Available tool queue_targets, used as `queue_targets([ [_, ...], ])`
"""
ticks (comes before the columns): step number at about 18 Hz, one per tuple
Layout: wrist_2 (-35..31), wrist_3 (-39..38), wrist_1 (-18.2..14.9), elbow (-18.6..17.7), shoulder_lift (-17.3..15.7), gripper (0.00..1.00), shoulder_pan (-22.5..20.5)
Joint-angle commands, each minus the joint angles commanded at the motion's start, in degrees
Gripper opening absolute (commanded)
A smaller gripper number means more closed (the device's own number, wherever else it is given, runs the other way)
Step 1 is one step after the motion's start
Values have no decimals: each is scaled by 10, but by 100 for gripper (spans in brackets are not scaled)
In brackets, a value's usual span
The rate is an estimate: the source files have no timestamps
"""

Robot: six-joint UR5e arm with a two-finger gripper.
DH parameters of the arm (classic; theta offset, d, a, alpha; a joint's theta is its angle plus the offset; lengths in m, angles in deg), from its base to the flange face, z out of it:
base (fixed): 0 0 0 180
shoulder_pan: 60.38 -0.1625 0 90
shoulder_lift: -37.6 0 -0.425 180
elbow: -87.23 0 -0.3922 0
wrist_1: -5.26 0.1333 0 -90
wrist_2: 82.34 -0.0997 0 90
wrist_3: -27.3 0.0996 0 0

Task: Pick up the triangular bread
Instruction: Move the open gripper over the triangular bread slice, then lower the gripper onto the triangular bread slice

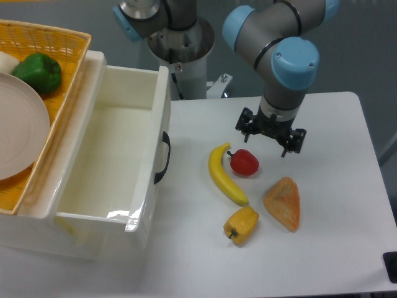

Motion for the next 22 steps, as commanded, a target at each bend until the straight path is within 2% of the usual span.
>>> queue_targets([
  [4,27,-1,5,0,9,100,-21],
  [7,28,-4,17,1,32,100,-24],
  [10,55,-57,28,0,50,100,-25],
  [15,57,-76,36,5,88,100,-21],
  [22,54,-76,45,20,120,100,-23],
])
